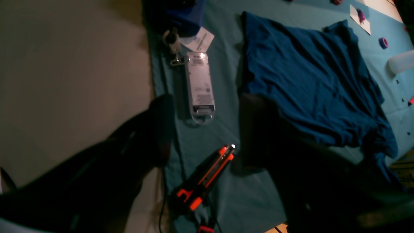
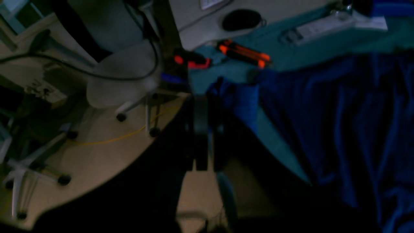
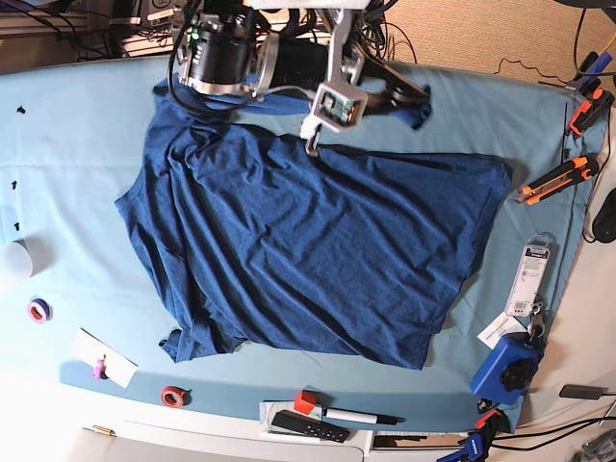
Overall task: Layout the t-shirt on the table in an organized manner, then fold the t-shirt properly
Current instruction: 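Lower the held fabric onto the shirt and open the right gripper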
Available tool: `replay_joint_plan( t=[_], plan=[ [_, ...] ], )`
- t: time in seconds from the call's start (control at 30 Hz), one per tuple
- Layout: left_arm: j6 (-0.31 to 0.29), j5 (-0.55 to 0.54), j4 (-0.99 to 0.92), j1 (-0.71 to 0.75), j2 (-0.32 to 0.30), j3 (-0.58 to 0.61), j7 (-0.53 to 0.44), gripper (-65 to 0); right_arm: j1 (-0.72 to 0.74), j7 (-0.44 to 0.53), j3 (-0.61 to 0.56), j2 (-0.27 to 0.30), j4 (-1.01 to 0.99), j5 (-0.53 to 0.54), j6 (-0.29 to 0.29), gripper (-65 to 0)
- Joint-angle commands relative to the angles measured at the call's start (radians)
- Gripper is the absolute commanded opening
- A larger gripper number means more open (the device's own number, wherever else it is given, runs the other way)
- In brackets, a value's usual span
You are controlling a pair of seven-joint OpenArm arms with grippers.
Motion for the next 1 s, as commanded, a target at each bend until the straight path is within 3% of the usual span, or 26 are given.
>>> replay_joint_plan(
  t=[0.0, 0.23, 0.53, 0.73, 0.87, 0.97],
  plan=[
    [-0.001, -0.024, 0.012, -0.021, -0.033, -0.008, -0.017, -32.0, 0.015, 0.052, -0.002, -0.019, 0.016, 0.029, 0.001, -65.0],
    [-0.001, -0.024, 0.012, -0.021, -0.033, -0.008, -0.017, -32.0, 0.069, 0.092, -0.002, -0.076, 0.016, 0.066, 0.001, -65.0],
    [-0.001, -0.024, 0.012, -0.021, -0.033, -0.008, -0.036, -32.0, 0.078, 0.092, 0.005, -0.076, 0.016, 0.169, 0.001, -65.0],
    [-0.001, -0.024, 0.012, -0.021, -0.033, -0.008, -0.053, -32.0, 0.129, 0.096, 0.105, -0.122, 0.016, 0.171, 0.001, -65.0],
    [-0.001, -0.024, 0.012, -0.021, -0.033, -0.008, -0.055, -32.0, 0.190, 0.186, 0.223, -0.127, 0.016, 0.074, 0.001, -65.0],
    [-0.001, -0.024, 0.012, -0.021, -0.033, -0.008, -0.054, -32.0, 0.219, 0.196, 0.277, -0.127, 0.016, 0.015, 0.001, -65.0]
  ],
)
